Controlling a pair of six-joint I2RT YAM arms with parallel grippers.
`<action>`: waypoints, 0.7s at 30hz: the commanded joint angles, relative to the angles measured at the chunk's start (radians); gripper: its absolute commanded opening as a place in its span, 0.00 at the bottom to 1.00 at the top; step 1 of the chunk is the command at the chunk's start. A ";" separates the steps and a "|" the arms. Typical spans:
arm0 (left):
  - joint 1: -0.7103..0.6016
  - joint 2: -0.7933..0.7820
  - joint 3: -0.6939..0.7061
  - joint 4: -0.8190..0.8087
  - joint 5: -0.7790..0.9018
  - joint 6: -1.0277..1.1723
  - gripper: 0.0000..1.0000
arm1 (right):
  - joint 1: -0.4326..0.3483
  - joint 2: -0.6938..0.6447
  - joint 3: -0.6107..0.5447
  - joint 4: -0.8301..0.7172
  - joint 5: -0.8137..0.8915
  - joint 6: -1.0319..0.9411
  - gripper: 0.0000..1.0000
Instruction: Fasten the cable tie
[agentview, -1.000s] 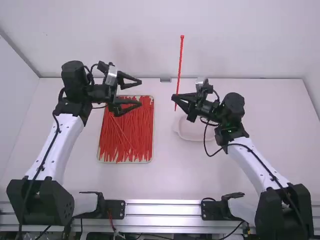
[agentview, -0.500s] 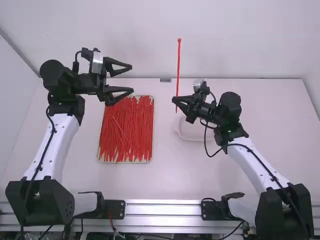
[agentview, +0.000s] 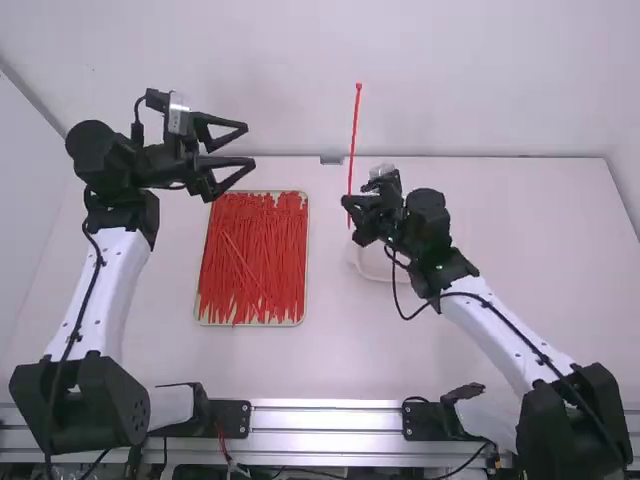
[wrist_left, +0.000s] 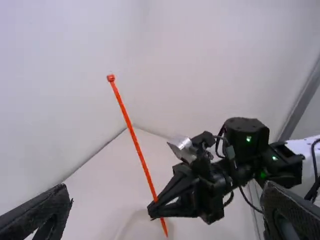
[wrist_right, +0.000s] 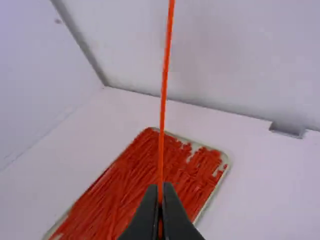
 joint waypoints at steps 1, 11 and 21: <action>0.010 -0.006 0.024 -0.004 -0.035 -0.008 0.99 | 0.040 0.000 0.059 -0.025 0.194 -0.018 0.00; 0.006 -0.006 0.024 -0.164 -0.171 0.091 0.99 | 0.181 0.000 0.071 -0.085 0.545 -0.045 0.00; -0.011 -0.010 0.024 -0.232 -0.184 0.083 0.99 | 0.358 0.000 0.071 -0.097 0.986 -0.070 0.00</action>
